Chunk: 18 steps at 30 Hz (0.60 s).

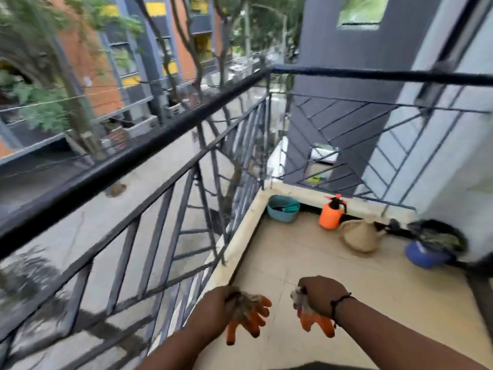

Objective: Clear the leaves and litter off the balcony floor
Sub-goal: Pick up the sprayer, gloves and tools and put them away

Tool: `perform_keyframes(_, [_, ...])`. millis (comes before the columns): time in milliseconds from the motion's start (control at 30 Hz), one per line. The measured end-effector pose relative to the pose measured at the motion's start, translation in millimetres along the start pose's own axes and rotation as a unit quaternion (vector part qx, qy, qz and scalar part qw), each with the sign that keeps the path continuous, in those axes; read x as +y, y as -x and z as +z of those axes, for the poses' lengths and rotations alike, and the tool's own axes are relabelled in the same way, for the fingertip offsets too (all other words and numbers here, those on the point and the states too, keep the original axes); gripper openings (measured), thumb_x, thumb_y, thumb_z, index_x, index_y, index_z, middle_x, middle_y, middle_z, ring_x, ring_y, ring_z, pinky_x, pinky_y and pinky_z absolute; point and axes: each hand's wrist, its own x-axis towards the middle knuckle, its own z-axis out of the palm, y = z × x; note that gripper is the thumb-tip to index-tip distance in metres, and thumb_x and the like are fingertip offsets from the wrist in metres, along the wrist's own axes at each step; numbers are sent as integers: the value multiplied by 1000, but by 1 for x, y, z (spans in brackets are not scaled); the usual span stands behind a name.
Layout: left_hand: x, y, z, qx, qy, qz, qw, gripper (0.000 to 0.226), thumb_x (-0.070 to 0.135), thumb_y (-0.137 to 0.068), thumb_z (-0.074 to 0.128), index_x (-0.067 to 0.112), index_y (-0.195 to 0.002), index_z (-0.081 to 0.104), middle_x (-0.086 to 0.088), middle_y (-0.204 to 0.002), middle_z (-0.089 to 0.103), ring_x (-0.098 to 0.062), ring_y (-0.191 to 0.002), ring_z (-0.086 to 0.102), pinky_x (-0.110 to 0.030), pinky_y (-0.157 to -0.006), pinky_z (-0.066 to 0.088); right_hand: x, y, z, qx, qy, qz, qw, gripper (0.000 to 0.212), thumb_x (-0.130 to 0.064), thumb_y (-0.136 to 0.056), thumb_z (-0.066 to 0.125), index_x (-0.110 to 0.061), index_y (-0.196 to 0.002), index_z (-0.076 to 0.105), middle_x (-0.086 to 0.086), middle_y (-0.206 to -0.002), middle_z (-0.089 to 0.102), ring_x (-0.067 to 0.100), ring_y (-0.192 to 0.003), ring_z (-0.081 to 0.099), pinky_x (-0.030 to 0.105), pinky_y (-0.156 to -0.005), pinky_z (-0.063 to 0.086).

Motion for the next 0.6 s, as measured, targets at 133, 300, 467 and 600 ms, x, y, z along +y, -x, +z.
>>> perform_keyframes(133, [18,-54,-32,-66,5,61,996,25,20,-99,54,31,-77,60,40,-61,59,16,-62,58,-8,-61,44,0,-9,-17,31,-91,57,994,28,-28,-95,44,-29,-70,56,-19,-72,59,-9,-67,51,11,-56,29])
perform_keyframes(300, [32,-126,-44,-123,-14,87,988,29,15,-100,51,32,-77,59,36,-61,62,14,-62,61,-7,-60,43,14,-18,-32,39,-128,124,983,19,-29,-94,44,-33,-82,58,-24,-76,55,5,-84,53,13,-61,32])
perform_keyframes(467, [63,-204,-39,-129,-63,121,982,18,26,-98,54,39,-91,63,21,-84,64,3,-89,60,-9,-75,42,58,-39,-54,62,-127,163,976,18,-28,-98,41,-35,-97,57,-5,-119,65,16,-111,58,25,-75,35])
perform_keyframes(600, [96,-265,-28,-130,-69,111,983,16,31,-98,54,41,-88,62,17,-90,64,-4,-83,62,-21,-77,51,107,-78,-71,41,-132,202,970,18,-29,-97,42,-34,-94,59,-6,-108,65,15,-105,61,25,-71,38])
